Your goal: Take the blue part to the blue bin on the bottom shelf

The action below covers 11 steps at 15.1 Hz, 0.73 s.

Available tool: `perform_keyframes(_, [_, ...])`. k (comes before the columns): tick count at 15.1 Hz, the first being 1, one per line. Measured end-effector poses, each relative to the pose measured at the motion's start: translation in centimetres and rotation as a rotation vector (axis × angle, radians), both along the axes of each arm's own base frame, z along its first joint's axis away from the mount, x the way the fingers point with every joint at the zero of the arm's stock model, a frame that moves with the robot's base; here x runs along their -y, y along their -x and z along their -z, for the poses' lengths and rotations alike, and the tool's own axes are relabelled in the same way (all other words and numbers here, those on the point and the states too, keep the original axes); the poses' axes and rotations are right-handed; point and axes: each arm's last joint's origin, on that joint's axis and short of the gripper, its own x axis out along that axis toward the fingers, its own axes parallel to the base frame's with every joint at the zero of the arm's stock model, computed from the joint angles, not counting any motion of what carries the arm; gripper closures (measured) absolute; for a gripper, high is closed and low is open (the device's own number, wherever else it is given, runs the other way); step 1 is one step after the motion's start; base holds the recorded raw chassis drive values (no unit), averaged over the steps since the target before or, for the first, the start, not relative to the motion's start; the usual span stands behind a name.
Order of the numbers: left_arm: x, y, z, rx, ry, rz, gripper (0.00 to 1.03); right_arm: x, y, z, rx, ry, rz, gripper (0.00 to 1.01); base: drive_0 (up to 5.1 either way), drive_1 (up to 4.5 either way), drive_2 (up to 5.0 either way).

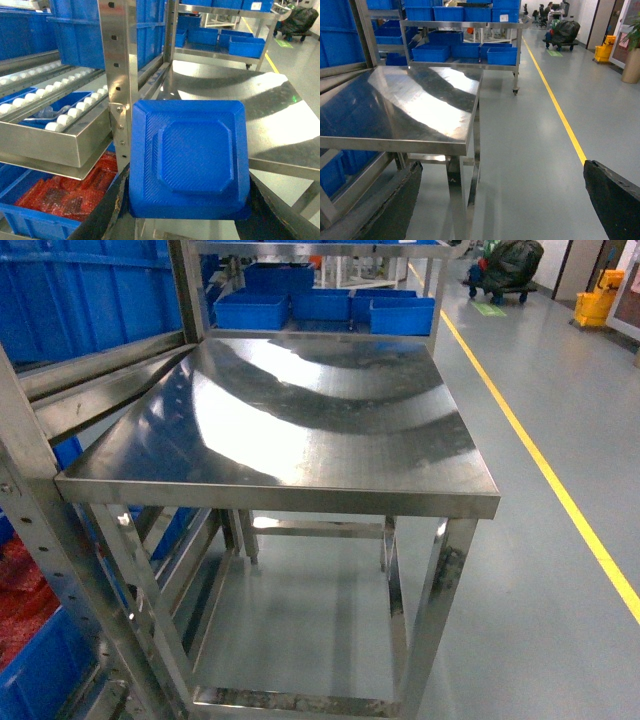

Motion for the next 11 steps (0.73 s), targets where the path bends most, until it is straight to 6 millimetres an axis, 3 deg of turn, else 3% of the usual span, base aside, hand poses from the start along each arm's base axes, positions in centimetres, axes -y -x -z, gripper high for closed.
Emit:
perform_keyframes(5, [-0.04,0.08,-0.04,0.005,0.002,-0.002,0.59,0.0,0.0,0.04,-0.004,0.0,0.0,0.03,0.0,0.0,0.0])
perform_keyframes(11, [-0.03,0.08,-0.04,0.005,0.002,0.0,0.59,0.0,0.0,0.05,-0.005,0.0,0.0,0.03,-4.9,3.05,1.8])
